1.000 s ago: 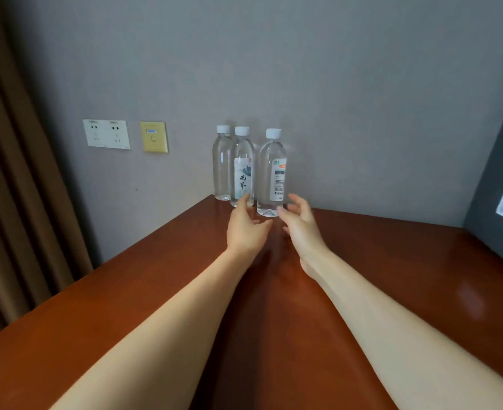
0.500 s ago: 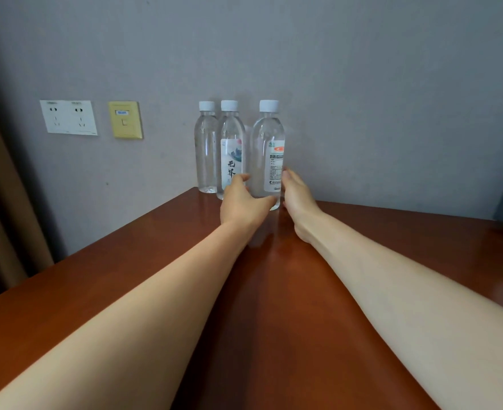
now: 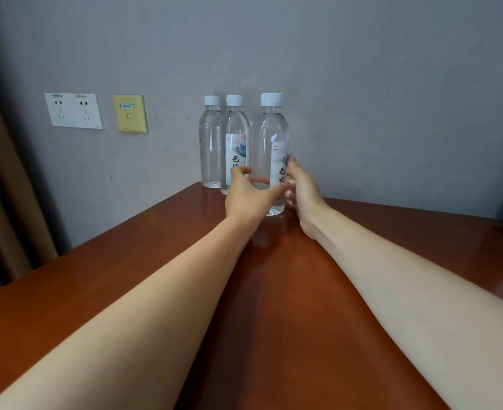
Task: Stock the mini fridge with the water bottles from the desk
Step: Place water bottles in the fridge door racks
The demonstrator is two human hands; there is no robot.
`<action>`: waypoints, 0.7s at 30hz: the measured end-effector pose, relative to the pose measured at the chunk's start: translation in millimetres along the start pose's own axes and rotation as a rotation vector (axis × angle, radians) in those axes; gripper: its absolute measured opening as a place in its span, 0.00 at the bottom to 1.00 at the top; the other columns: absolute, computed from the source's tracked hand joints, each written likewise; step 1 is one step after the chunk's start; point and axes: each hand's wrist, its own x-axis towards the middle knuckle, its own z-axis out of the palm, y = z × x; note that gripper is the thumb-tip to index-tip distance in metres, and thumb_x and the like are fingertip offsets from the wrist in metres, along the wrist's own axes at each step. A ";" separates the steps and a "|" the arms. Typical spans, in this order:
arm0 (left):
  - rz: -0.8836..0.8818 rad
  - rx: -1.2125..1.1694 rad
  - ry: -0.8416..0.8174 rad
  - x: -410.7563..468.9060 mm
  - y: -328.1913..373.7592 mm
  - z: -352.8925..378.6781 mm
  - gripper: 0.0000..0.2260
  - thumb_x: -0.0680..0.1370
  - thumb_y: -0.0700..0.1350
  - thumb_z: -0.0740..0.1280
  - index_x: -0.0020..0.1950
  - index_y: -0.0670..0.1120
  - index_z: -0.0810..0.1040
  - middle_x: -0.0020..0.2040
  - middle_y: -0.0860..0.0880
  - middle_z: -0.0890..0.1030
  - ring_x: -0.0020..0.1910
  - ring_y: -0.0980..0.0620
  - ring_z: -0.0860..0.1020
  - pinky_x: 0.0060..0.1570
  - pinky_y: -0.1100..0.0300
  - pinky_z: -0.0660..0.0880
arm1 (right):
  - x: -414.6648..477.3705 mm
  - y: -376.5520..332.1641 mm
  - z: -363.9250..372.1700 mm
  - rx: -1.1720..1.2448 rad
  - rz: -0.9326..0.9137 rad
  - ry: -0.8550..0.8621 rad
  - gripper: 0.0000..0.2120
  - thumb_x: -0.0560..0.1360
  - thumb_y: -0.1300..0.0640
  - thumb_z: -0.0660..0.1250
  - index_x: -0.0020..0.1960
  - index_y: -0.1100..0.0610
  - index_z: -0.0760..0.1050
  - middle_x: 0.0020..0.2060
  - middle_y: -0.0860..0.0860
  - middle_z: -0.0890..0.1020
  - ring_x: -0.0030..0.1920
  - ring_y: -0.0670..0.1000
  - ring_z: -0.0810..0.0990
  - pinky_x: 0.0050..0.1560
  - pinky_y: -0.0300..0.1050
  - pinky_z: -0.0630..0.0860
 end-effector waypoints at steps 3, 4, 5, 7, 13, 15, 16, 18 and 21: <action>0.013 -0.011 -0.033 0.4 -0.1 -0.4 0.31 0.70 0.52 0.76 0.66 0.45 0.66 0.54 0.50 0.80 0.56 0.47 0.79 0.61 0.49 0.74 | -1.0 0.3 -0.2 0.011 -0.010 -0.053 0.18 0.82 0.45 0.55 0.55 0.56 0.77 0.28 0.45 0.82 0.24 0.38 0.77 0.25 0.31 0.71; 0.011 -0.007 -0.046 0.4 -0.2 -0.2 0.30 0.71 0.53 0.75 0.67 0.44 0.66 0.58 0.47 0.79 0.57 0.46 0.79 0.61 0.48 0.74 | -1.6 0.5 -0.1 -0.015 -0.013 -0.062 0.18 0.82 0.44 0.55 0.55 0.55 0.77 0.28 0.44 0.82 0.26 0.38 0.78 0.27 0.30 0.72; 0.006 -0.002 -0.058 0.0 -0.2 0.1 0.29 0.72 0.54 0.74 0.67 0.45 0.67 0.59 0.46 0.79 0.58 0.46 0.79 0.61 0.48 0.74 | -2.5 0.4 0.5 -0.048 -0.011 -0.062 0.18 0.81 0.42 0.57 0.55 0.54 0.78 0.33 0.44 0.83 0.32 0.38 0.81 0.32 0.30 0.73; 0.003 -0.009 -0.072 -0.7 0.5 -0.1 0.25 0.74 0.57 0.70 0.65 0.45 0.70 0.54 0.50 0.80 0.55 0.49 0.79 0.60 0.50 0.75 | -6.0 -0.6 2.1 -0.080 0.006 -0.056 0.17 0.79 0.40 0.60 0.55 0.51 0.79 0.45 0.46 0.85 0.43 0.41 0.84 0.39 0.32 0.76; -0.039 -0.036 -0.110 -1.1 3.6 -2.2 0.29 0.76 0.63 0.63 0.67 0.42 0.71 0.63 0.46 0.78 0.63 0.46 0.76 0.65 0.47 0.71 | -11.5 -3.7 4.3 -0.076 -0.015 -0.013 0.12 0.79 0.44 0.62 0.46 0.51 0.79 0.32 0.46 0.85 0.32 0.43 0.84 0.28 0.33 0.75; -0.023 -0.022 -0.102 -3.0 4.1 -2.7 0.26 0.77 0.62 0.62 0.62 0.42 0.74 0.55 0.47 0.80 0.56 0.48 0.78 0.60 0.50 0.74 | -13.9 -4.4 4.2 -0.084 -0.020 -0.005 0.13 0.80 0.45 0.61 0.45 0.51 0.78 0.29 0.46 0.84 0.29 0.43 0.83 0.27 0.34 0.75; -0.010 -0.012 -0.100 -4.1 4.3 -3.0 0.24 0.78 0.62 0.62 0.60 0.42 0.75 0.50 0.50 0.80 0.51 0.51 0.79 0.56 0.53 0.75 | -15.0 -4.3 4.2 -0.085 -0.019 -0.001 0.13 0.80 0.45 0.61 0.45 0.51 0.79 0.30 0.47 0.84 0.30 0.44 0.83 0.28 0.34 0.76; 0.013 -0.012 -0.112 -8.0 5.8 -3.4 0.20 0.78 0.60 0.63 0.57 0.45 0.76 0.45 0.54 0.79 0.46 0.54 0.78 0.52 0.56 0.76 | -18.4 -4.4 4.2 -0.068 -0.013 -0.003 0.14 0.81 0.46 0.60 0.46 0.52 0.79 0.35 0.49 0.85 0.32 0.45 0.84 0.31 0.36 0.78; 0.035 -0.046 -0.146 -15.7 8.2 -4.8 0.15 0.79 0.58 0.63 0.56 0.48 0.77 0.46 0.56 0.80 0.45 0.61 0.79 0.48 0.63 0.75 | -24.7 -5.2 3.2 -0.036 -0.003 0.002 0.14 0.81 0.47 0.59 0.48 0.53 0.79 0.41 0.52 0.85 0.37 0.47 0.84 0.36 0.37 0.80</action>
